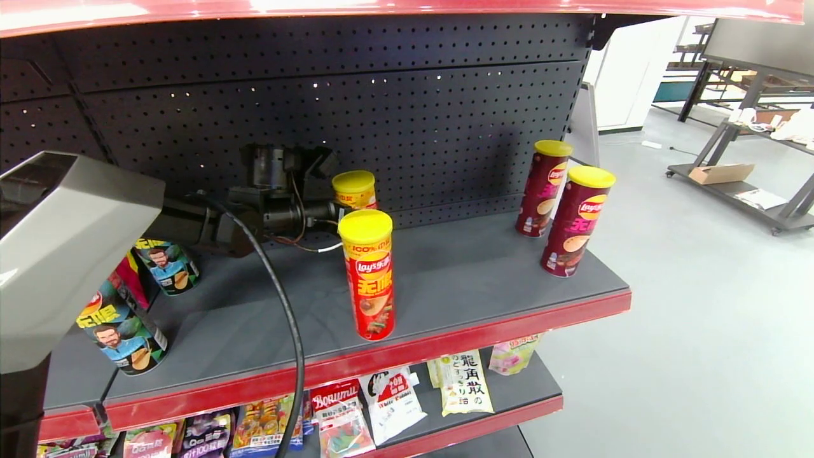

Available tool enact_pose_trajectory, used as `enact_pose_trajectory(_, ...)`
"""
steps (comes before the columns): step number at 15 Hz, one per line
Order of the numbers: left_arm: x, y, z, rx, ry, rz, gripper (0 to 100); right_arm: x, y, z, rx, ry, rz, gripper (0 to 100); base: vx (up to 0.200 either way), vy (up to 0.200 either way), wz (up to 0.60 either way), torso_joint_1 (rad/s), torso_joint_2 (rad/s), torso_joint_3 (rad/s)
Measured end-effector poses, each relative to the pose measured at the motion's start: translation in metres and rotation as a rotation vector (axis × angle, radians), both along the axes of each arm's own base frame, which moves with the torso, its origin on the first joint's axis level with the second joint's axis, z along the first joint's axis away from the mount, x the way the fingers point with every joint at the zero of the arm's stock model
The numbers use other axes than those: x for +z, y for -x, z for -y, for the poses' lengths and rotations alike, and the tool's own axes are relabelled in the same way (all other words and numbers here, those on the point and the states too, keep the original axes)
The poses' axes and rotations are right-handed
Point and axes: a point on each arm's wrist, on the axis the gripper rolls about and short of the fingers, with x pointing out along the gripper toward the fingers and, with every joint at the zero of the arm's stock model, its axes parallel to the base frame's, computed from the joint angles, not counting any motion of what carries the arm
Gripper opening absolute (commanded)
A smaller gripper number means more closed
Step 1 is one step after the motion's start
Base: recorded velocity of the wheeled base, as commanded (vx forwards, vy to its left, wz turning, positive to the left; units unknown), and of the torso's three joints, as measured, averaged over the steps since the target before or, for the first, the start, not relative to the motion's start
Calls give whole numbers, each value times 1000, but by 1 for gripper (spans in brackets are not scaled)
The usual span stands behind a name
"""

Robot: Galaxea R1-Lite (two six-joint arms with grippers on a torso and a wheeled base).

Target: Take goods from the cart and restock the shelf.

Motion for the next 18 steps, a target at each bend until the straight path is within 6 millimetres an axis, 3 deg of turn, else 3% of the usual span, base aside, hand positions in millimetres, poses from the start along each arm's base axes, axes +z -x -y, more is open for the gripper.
enact_pose_trajectory(7, -3, 2, -3, 6, -1, -14, 100, 0, 0, 0, -1, 0, 0, 100, 0, 0, 0, 0, 0, 0)
enact_pose_trajectory(18, -6, 40, -36, 59, -26, -106, 100, 0, 0, 0, -1, 0, 0, 100, 0, 0, 0, 0, 0, 0)
